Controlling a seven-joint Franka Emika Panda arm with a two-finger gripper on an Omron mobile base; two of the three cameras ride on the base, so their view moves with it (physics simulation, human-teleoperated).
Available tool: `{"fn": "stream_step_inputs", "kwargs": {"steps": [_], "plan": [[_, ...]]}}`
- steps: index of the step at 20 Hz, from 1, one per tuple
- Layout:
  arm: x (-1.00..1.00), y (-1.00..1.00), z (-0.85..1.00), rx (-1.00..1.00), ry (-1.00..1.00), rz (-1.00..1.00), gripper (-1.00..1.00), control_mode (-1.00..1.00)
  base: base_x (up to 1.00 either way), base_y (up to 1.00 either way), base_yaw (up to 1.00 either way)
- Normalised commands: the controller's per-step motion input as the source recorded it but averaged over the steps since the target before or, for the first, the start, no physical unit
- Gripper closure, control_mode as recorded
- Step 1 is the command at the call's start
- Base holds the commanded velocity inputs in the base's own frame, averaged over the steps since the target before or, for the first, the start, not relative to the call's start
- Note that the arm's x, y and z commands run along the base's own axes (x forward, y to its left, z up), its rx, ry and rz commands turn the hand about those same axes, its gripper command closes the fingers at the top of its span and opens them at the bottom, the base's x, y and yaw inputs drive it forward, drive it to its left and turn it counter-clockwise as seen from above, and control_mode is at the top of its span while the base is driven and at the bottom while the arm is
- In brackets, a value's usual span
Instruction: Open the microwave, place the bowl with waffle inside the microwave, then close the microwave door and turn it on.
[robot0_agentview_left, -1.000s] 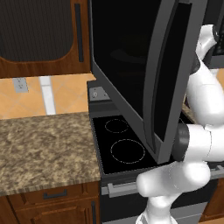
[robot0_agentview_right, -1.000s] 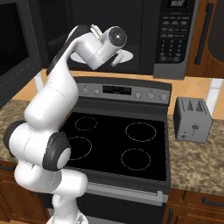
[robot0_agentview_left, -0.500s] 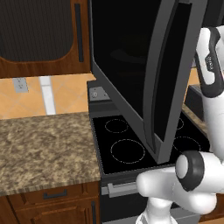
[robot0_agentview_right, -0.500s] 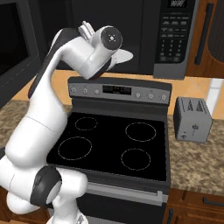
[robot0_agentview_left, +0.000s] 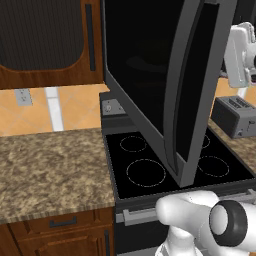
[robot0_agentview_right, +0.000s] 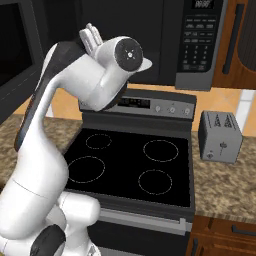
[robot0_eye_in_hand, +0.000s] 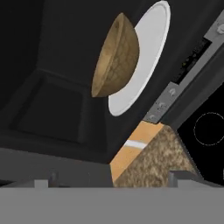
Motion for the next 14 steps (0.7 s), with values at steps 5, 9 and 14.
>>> {"fn": "stream_step_inputs", "kwargs": {"steps": [5,9,14], "plan": [[-1.00,0.00,-0.09,0.01,-0.29,-0.03,-1.00,-1.00,0.00,0.00,0.00],[-1.00,0.09,-0.02,0.06,-0.31,-0.11,-1.00,-1.00,0.00,0.00,0.00],[-1.00,0.11,0.17,0.12,0.01,-0.09,-1.00,-1.00,0.00,0.00,0.00]]}}
